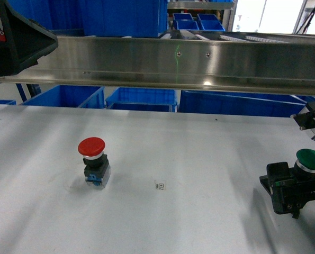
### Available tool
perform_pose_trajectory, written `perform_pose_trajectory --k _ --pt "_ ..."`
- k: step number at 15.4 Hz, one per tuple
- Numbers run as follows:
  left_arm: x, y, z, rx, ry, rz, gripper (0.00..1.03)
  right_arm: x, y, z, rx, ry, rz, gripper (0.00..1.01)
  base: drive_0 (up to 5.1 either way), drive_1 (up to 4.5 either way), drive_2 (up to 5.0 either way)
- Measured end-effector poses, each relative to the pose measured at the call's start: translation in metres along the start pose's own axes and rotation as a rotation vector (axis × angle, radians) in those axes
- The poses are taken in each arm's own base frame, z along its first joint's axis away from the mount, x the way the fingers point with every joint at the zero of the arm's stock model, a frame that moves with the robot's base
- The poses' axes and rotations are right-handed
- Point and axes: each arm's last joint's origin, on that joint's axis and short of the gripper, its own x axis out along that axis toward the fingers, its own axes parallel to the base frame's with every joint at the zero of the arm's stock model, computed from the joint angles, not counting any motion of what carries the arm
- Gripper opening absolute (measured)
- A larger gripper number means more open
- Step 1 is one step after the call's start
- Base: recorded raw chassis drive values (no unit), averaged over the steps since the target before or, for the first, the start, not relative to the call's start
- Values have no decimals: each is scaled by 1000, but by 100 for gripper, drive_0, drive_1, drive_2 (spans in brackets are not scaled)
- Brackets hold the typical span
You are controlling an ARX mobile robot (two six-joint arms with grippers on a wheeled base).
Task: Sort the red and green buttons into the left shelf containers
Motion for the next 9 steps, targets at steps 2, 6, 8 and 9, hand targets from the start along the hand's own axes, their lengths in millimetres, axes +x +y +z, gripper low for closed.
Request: perform_pose_trajectory --k 2,6,8,9 --pt "0 0 0 0 0 0 98 2 -2 -1 11 -1 -8 98 0 0 0" --pt "0 0 0 0 0 0 98 4 -8 -3 26 -1 -22 70 0 0 0" --pt "0 0 0 0 0 0 98 4 -8 -3 26 -5 -18 49 0 0 0" --pt "0 0 0 0 0 0 98 4 -8 -4 26 -6 -15 38 0 0 0"
